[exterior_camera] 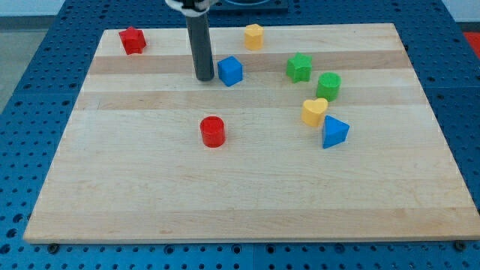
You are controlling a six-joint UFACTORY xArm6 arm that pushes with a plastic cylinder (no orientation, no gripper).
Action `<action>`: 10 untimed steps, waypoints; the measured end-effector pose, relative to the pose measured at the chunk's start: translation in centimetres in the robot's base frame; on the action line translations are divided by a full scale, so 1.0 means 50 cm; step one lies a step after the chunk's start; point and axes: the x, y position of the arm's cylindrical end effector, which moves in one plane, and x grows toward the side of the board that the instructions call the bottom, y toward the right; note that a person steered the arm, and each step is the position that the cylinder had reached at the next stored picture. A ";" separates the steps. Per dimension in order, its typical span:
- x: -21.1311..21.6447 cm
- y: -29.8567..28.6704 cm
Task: Slide the blue triangle right and up a bit
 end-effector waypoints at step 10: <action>0.269 0.446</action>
